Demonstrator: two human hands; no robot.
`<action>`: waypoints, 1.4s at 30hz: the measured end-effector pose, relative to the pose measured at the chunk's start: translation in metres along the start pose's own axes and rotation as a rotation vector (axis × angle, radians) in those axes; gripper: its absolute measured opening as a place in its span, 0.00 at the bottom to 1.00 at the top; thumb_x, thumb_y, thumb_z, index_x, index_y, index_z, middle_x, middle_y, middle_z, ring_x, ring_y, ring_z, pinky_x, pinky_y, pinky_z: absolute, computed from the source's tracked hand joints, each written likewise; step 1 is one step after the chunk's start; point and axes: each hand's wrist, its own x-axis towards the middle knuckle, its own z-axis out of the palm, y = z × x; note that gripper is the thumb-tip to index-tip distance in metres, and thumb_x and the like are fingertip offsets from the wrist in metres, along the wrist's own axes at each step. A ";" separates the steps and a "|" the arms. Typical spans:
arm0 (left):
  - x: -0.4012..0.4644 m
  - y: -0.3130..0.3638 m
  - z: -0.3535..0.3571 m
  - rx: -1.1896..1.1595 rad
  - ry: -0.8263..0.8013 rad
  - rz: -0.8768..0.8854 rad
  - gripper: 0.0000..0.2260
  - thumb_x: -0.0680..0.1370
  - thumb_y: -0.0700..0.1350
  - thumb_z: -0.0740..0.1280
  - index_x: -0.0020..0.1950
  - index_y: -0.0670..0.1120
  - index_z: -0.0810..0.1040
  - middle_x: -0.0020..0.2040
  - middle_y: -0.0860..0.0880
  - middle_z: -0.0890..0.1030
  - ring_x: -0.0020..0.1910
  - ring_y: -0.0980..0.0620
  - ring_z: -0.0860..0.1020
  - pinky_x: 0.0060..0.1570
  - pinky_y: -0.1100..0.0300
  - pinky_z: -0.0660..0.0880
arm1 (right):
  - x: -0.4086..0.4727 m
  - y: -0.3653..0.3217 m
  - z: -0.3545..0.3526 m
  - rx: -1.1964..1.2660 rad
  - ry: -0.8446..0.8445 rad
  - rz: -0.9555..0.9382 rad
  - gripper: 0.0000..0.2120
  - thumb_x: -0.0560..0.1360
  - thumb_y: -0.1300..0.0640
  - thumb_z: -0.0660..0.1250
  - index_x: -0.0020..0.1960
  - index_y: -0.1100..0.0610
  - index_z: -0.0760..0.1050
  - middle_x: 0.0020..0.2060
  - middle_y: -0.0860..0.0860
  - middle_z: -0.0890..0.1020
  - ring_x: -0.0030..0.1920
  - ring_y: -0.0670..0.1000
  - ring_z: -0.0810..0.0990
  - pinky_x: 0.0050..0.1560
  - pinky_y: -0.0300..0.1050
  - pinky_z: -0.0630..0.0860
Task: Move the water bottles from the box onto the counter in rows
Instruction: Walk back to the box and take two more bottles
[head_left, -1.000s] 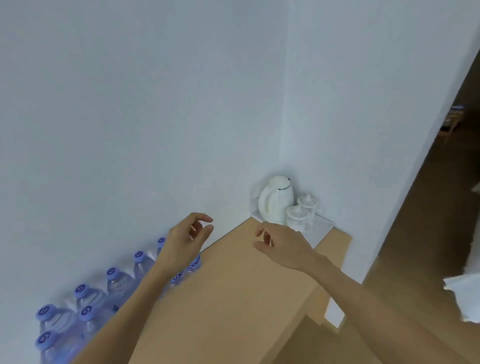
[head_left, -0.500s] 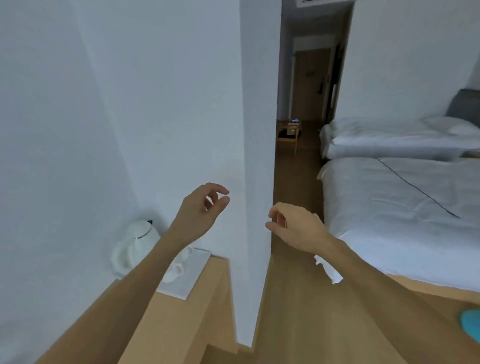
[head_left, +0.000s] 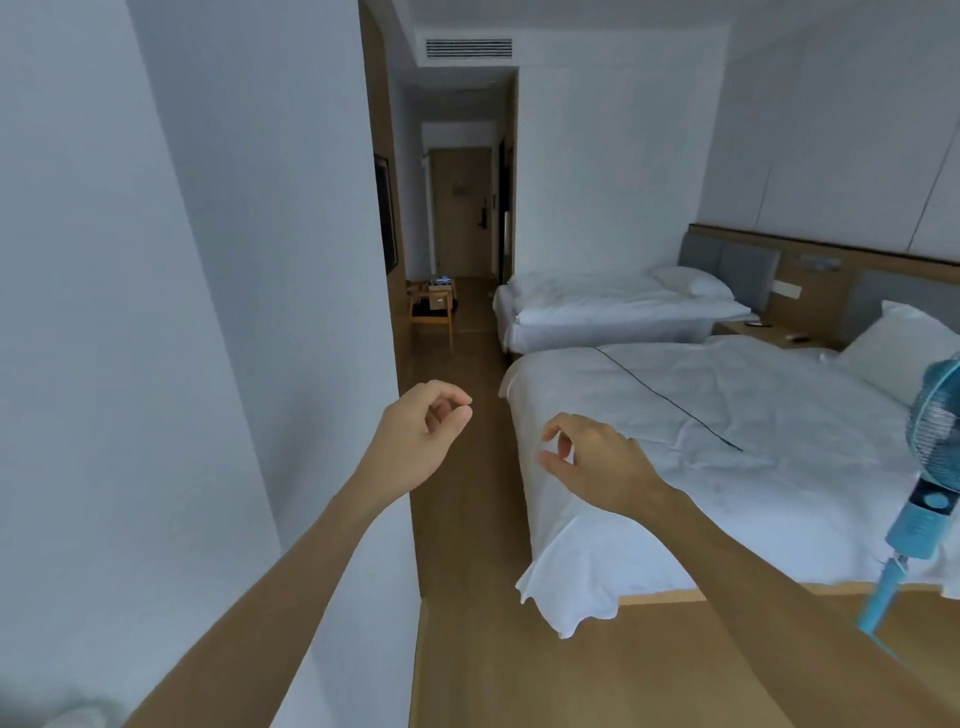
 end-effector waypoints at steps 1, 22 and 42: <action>0.019 -0.007 0.007 -0.006 -0.002 0.008 0.04 0.79 0.51 0.65 0.53 0.58 0.76 0.45 0.63 0.76 0.45 0.59 0.77 0.41 0.71 0.75 | 0.015 0.009 0.001 0.003 0.013 0.014 0.11 0.76 0.38 0.62 0.54 0.42 0.69 0.43 0.39 0.75 0.39 0.41 0.75 0.42 0.39 0.69; 0.356 -0.160 0.155 0.024 -0.001 -0.035 0.07 0.78 0.52 0.66 0.55 0.59 0.76 0.47 0.60 0.77 0.41 0.58 0.78 0.39 0.69 0.75 | 0.379 0.205 0.072 -0.001 -0.018 -0.062 0.11 0.77 0.38 0.61 0.55 0.41 0.68 0.44 0.39 0.74 0.37 0.39 0.73 0.41 0.41 0.66; 0.669 -0.395 0.221 0.004 0.014 -0.143 0.08 0.78 0.53 0.66 0.56 0.60 0.75 0.50 0.60 0.77 0.37 0.57 0.77 0.33 0.67 0.74 | 0.763 0.292 0.193 -0.009 -0.051 -0.131 0.13 0.77 0.38 0.61 0.56 0.43 0.70 0.47 0.40 0.73 0.42 0.41 0.73 0.42 0.40 0.68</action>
